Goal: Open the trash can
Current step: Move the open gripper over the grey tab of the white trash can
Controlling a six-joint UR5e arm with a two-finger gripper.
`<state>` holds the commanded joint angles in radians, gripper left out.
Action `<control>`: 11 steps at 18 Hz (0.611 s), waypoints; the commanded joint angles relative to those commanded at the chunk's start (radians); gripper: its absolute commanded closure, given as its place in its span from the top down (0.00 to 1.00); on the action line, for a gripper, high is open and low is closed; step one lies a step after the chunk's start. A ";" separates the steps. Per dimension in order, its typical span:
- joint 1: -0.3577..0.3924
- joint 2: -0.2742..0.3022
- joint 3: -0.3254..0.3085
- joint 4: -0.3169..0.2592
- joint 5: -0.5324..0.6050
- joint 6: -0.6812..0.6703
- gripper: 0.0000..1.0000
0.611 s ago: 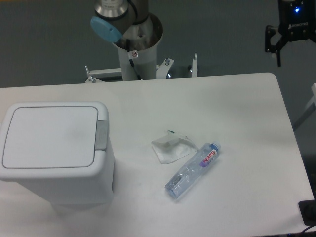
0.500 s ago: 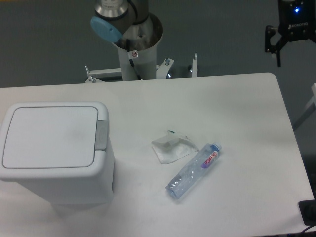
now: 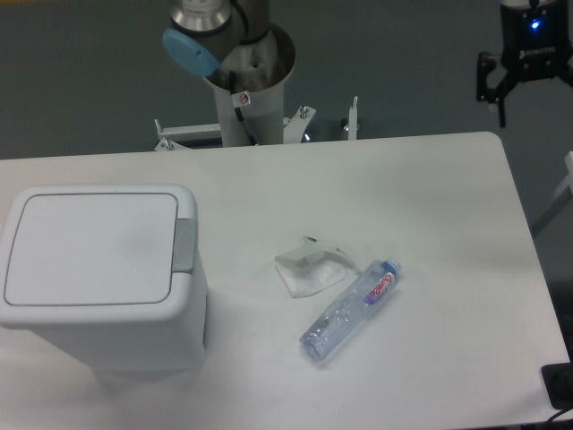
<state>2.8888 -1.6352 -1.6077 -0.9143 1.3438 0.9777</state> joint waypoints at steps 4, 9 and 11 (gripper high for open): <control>-0.162 -0.005 0.014 0.005 0.031 -0.317 1.00; -0.363 0.000 0.015 -0.009 0.020 -0.773 1.00; -0.436 -0.002 0.009 -0.011 0.009 -0.848 1.00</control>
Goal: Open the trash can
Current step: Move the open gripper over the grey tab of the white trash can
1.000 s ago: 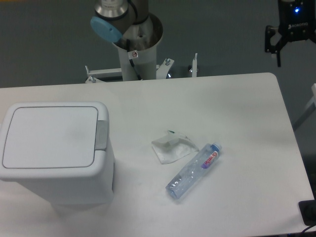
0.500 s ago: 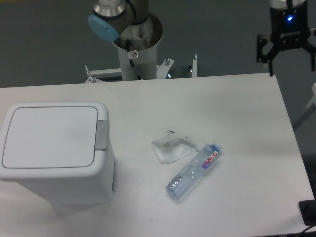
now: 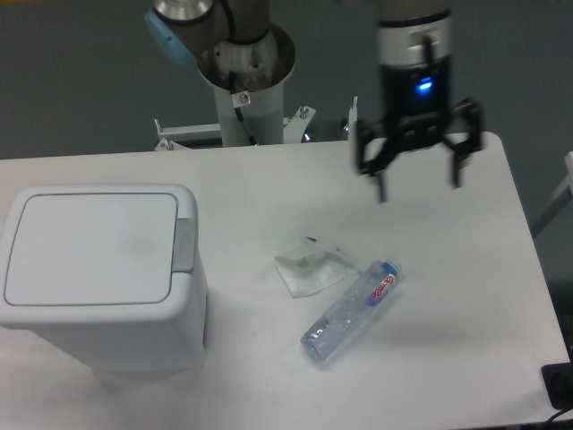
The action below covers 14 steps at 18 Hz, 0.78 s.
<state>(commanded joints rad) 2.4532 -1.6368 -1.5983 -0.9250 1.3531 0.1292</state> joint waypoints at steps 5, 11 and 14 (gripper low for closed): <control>-0.109 -0.002 -0.034 0.000 -0.026 -0.100 1.00; -0.132 -0.003 -0.049 0.000 -0.083 -0.126 1.00; -0.140 -0.006 -0.051 0.003 -0.083 -0.126 1.00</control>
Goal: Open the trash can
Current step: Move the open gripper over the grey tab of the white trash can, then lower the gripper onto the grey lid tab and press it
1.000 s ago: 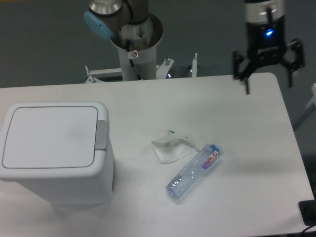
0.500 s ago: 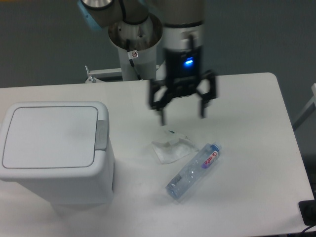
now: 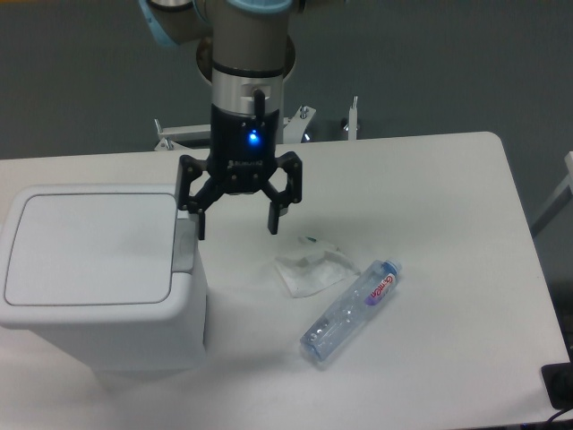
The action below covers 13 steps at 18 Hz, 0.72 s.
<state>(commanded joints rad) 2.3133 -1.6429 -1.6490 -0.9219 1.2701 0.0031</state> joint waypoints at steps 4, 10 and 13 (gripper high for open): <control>-0.008 -0.021 0.000 0.005 0.003 0.000 1.00; -0.009 -0.025 0.000 0.006 0.008 -0.003 1.00; -0.009 -0.029 -0.003 0.009 0.009 -0.002 1.00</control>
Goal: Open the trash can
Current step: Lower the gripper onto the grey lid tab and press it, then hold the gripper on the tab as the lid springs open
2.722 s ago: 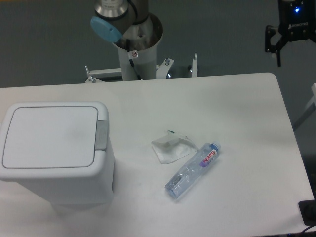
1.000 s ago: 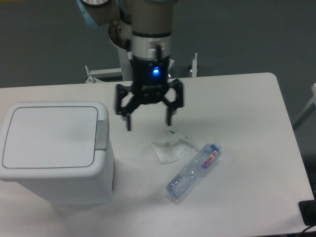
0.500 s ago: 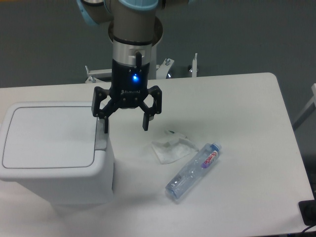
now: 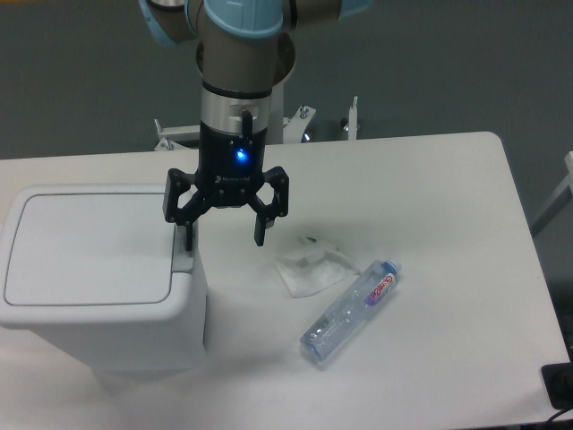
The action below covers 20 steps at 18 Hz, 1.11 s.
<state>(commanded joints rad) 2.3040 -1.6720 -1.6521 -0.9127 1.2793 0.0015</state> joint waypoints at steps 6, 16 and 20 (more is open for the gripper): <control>0.000 -0.003 0.002 0.000 0.000 0.000 1.00; 0.000 -0.009 0.005 0.002 0.002 0.002 1.00; 0.014 0.000 0.090 0.018 0.003 0.024 1.00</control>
<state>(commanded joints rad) 2.3178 -1.6720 -1.5619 -0.8944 1.2824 0.0260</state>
